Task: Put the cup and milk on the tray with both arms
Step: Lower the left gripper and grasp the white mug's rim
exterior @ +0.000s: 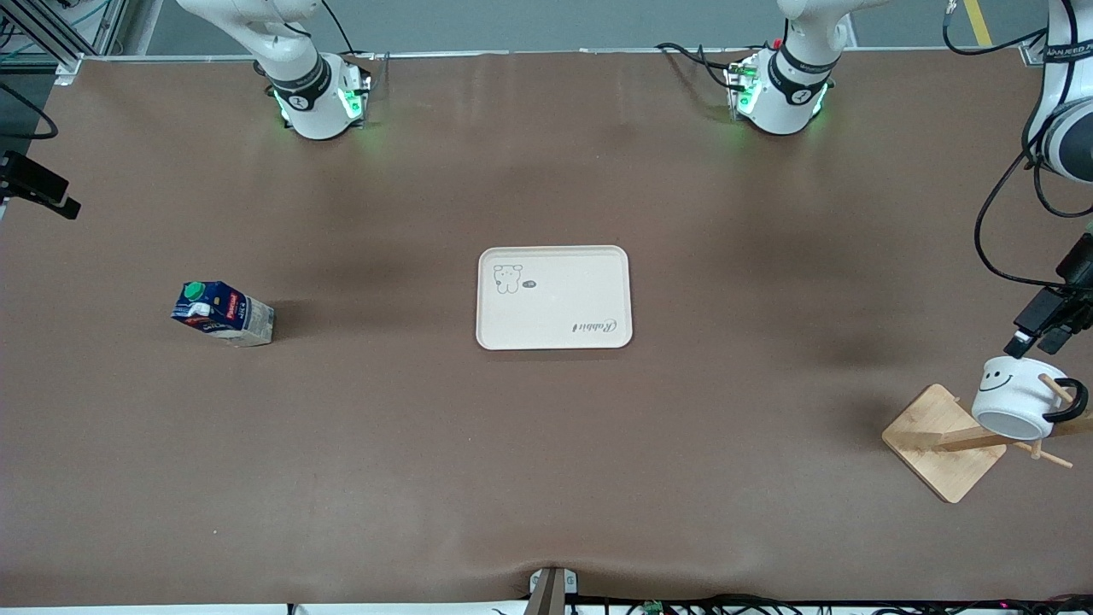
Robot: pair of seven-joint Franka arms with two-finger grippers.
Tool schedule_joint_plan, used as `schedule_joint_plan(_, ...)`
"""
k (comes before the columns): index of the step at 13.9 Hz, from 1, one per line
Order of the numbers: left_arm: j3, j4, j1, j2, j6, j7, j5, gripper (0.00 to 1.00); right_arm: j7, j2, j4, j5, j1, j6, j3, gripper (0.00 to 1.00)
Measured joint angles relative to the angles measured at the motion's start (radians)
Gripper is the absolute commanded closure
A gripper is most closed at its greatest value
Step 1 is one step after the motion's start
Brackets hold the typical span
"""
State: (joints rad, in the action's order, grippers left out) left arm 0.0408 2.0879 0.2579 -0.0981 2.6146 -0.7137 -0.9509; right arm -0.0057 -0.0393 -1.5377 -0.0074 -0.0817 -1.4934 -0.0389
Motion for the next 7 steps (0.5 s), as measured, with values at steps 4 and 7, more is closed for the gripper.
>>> schedule_joint_plan(4,-0.001,-0.041,0.000,-0.035,0.000,-0.001,0.000,0.11,0.000,0.000,0.000,0.000,0.000,0.000,0.000,0.00)
schedule_joint_plan(7,-0.004,-0.063,-0.006,-0.066,0.000,-0.002,-0.005,0.15,0.000,0.000,0.000,0.000,0.000,0.000,0.000,0.00)
